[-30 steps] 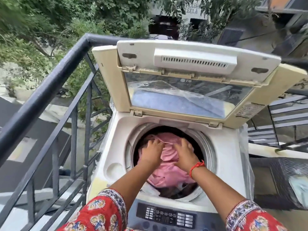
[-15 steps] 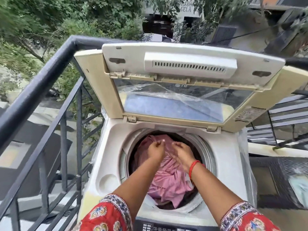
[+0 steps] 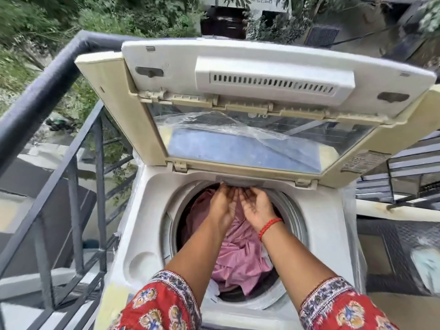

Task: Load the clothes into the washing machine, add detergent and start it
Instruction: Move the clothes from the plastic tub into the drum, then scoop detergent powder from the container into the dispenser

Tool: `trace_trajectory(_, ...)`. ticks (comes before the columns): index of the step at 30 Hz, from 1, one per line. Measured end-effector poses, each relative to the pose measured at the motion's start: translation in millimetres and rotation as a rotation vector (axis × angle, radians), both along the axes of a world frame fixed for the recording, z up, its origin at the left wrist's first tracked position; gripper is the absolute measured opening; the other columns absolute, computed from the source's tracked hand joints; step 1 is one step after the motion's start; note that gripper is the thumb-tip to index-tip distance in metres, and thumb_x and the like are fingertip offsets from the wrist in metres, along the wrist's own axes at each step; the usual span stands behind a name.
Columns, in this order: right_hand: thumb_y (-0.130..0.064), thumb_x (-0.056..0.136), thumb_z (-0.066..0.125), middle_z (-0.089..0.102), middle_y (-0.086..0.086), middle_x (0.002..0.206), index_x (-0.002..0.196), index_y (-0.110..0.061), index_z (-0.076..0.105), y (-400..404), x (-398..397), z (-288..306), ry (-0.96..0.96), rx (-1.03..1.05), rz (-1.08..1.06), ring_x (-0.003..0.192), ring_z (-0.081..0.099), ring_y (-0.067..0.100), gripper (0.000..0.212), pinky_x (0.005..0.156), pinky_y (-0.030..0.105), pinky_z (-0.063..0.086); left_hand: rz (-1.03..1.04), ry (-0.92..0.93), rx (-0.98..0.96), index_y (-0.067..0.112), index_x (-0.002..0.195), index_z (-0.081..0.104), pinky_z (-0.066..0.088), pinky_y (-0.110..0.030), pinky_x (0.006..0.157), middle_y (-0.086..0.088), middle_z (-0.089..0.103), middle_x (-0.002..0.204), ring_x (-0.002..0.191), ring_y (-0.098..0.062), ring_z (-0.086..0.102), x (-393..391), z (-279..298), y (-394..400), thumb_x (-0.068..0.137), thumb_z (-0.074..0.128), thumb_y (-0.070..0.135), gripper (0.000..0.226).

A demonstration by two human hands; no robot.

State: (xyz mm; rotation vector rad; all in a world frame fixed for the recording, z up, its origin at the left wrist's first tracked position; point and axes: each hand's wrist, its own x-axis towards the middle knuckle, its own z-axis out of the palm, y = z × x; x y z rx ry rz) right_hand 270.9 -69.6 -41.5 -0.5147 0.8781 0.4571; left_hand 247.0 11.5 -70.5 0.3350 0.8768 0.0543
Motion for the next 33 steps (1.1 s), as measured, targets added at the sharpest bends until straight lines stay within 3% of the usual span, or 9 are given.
trace_trajectory(4,-0.009,0.099,0.042,0.057,0.014,0.088,0.086,-0.001,0.055,-5,1,2,-0.014,-0.009,-0.049,0.083,0.058,0.023,0.02,0.091,0.04,0.049,0.052,0.026,0.022,-0.004,0.125,0.049,0.06,-0.023,0.071,-0.015,0.063,0.102,0.092,-0.02,0.064,-1,6,-2,0.098,0.051,0.022,0.038)
trace_trajectory(8,-0.01,0.1,0.043,0.059,0.015,0.088,0.087,0.0,0.056,-2,1,4,-0.002,-0.027,-0.069,0.082,0.059,0.024,0.02,0.101,0.038,0.045,0.099,0.063,0.072,-0.008,0.125,0.051,0.057,-0.026,0.084,-0.017,0.062,0.111,0.099,-0.022,0.063,2,9,-10,0.095,0.058,0.02,0.041)
trace_trajectory(12,-0.009,0.099,0.043,0.058,0.013,0.086,0.085,-0.001,0.055,0,-2,5,0.006,-0.03,-0.057,0.079,0.058,0.022,0.02,0.092,0.037,0.048,0.054,0.023,-0.022,-0.002,0.12,0.054,0.058,-0.019,0.069,-0.01,0.07,0.092,0.083,-0.014,0.066,-2,5,-10,0.097,0.053,0.02,0.032)
trace_trajectory(14,-0.01,0.099,0.042,0.057,0.014,0.085,0.086,-0.002,0.055,-1,-4,5,0.014,-0.036,-0.049,0.079,0.058,0.022,0.021,0.092,0.036,0.047,0.039,-0.004,-0.084,-0.001,0.111,0.057,0.058,-0.021,0.068,-0.008,0.07,0.082,0.086,-0.015,0.064,-6,2,-8,0.099,0.049,0.02,0.026)
trace_trajectory(17,-0.01,0.099,0.041,0.057,0.014,0.086,0.088,-0.004,0.056,-4,-9,0,0.022,-0.045,-0.02,0.08,0.059,0.022,0.02,0.081,0.033,0.054,0.031,-0.006,-0.117,0.001,0.101,0.058,0.059,-0.024,0.068,-0.01,0.066,0.089,0.09,-0.016,0.061,-13,0,-6,0.1,0.047,0.022,0.024)
trace_trajectory(21,-0.01,0.098,0.041,0.058,0.014,0.088,0.09,-0.005,0.057,-7,-23,-6,0.031,-0.043,-0.022,0.082,0.06,0.022,0.018,0.058,0.03,0.059,0.019,-0.006,-0.121,0.002,0.106,0.057,0.058,-0.025,0.071,-0.011,0.061,0.098,0.093,-0.017,0.06,-26,-2,-8,0.099,0.046,0.025,0.026)
trace_trajectory(27,-0.011,0.098,0.043,0.06,0.013,0.088,0.087,-0.005,0.057,-8,-36,-1,0.031,-0.082,-0.047,0.082,0.061,0.021,0.019,0.064,0.031,0.059,-0.017,-0.03,-0.127,0.001,0.11,0.056,0.058,-0.025,0.073,-0.012,0.061,0.1,0.095,-0.018,0.06,-42,-2,-7,0.1,0.045,0.023,0.026)
trace_trajectory(33,-0.009,0.098,0.042,0.061,0.014,0.088,0.088,-0.004,0.057,-7,-49,-3,0.039,-0.099,-0.068,0.083,0.061,0.022,0.019,0.07,0.032,0.052,-0.02,-0.004,-0.145,-0.003,0.134,0.046,0.06,-0.025,0.069,-0.014,0.063,0.104,0.098,-0.02,0.061,-55,-2,-5,0.099,0.048,0.024,0.044)
